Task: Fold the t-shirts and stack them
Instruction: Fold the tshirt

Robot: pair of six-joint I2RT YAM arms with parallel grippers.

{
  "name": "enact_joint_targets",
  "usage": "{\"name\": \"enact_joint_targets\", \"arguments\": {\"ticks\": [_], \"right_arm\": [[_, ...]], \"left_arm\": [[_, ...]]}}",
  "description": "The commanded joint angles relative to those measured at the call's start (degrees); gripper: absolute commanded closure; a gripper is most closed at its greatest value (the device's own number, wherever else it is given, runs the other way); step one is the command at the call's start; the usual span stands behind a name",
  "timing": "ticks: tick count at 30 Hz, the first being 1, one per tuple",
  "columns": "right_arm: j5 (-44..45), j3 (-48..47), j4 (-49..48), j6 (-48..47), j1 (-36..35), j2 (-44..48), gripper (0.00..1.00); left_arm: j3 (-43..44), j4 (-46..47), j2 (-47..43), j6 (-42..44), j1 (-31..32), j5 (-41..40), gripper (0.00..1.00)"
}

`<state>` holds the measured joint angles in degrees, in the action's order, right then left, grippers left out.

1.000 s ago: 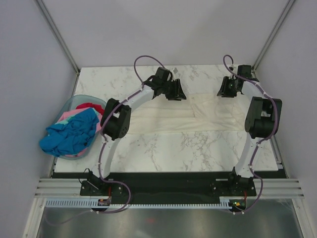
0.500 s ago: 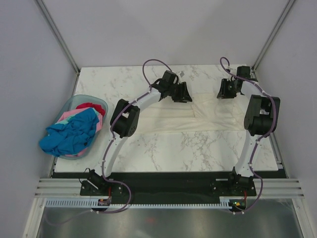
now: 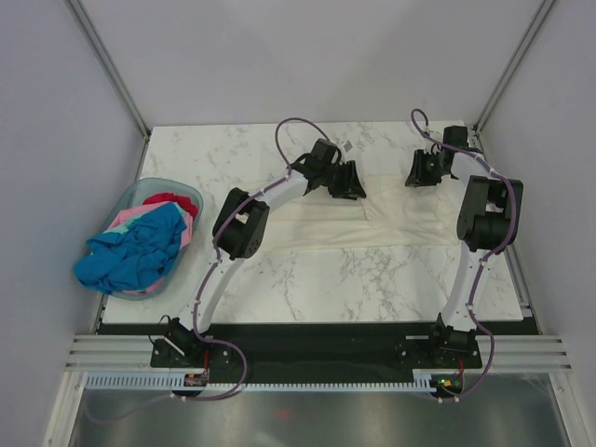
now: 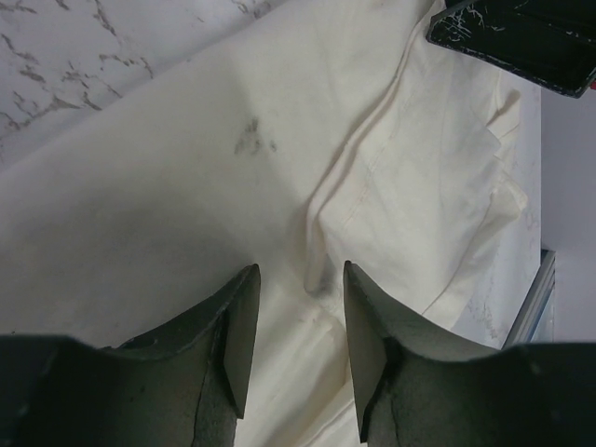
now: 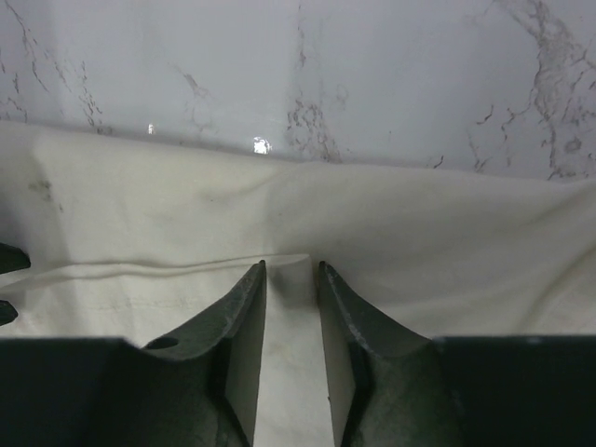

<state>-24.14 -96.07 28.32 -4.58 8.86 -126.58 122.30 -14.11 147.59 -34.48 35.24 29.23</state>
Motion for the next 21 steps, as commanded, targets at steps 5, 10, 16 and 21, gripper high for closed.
{"name": "enact_joint_targets", "arguments": {"ticks": [5,10,16,21], "right_arm": [[-1.1,-3.0,-0.3,-0.4,0.1,-0.1,0.77],[-1.7,-3.6,-0.5,0.4,-0.5,0.9,0.98],[-1.6,-3.9,-1.0,0.9,-1.0,1.9,1.00],[-0.7,-4.6,-1.1,1.2,-1.5,1.9,1.00]], "left_arm": [[3.1,2.8,0.9,-2.1,0.7,2.5,0.59],[3.4,2.7,0.5,-2.1,0.6,2.8,0.87],[3.1,2.5,-0.4,-2.7,0.6,2.6,0.98],[1.1,2.4,-2.7,-2.4,0.6,0.2,0.98]]}}
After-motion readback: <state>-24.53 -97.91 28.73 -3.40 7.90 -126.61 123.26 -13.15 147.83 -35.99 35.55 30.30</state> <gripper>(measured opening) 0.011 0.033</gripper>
